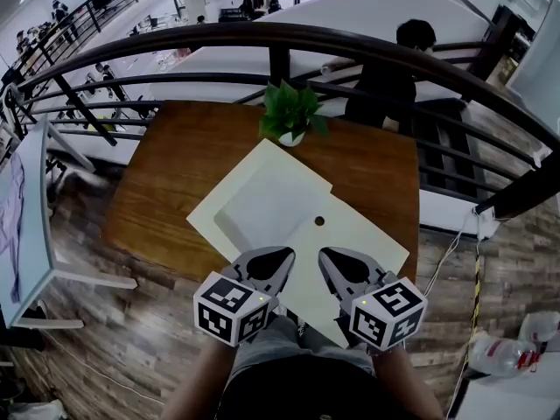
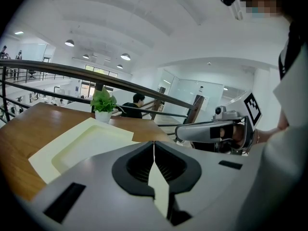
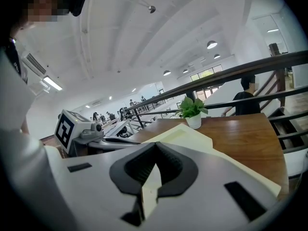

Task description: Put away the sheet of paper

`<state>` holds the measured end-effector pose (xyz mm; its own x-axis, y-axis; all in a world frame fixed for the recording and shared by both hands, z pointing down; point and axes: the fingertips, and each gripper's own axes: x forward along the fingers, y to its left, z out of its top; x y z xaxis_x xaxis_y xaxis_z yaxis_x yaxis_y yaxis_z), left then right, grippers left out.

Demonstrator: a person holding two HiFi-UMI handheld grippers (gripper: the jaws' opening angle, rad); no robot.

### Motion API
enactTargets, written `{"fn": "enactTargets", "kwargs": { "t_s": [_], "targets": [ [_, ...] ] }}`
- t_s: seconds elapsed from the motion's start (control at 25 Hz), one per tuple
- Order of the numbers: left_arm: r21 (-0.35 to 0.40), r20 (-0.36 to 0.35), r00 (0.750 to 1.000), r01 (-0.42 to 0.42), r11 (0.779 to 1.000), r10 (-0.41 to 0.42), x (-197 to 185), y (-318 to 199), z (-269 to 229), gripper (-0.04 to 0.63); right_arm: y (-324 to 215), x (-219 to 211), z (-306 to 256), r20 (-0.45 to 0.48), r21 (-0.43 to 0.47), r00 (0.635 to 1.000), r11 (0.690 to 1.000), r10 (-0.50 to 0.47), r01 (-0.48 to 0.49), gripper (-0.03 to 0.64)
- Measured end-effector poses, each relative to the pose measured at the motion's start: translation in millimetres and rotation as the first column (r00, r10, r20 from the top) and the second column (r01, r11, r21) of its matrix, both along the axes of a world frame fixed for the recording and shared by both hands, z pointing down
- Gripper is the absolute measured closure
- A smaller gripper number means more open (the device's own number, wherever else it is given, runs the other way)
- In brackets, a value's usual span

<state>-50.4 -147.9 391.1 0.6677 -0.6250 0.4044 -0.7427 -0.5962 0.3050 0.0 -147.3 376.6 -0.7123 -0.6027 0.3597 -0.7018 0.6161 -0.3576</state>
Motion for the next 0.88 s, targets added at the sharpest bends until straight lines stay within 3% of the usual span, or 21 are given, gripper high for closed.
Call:
{"fn": "enactTargets", "kwargs": {
  "t_s": [0.88],
  "targets": [
    [-0.066,-0.003,0.999,-0.037,0.997,0.037,5.5,9.1,14.5,0.574,7.8,2.1,9.9,-0.027,-0.024,1.0,1.0,-0.005,0.004,0.591]
  ]
}}
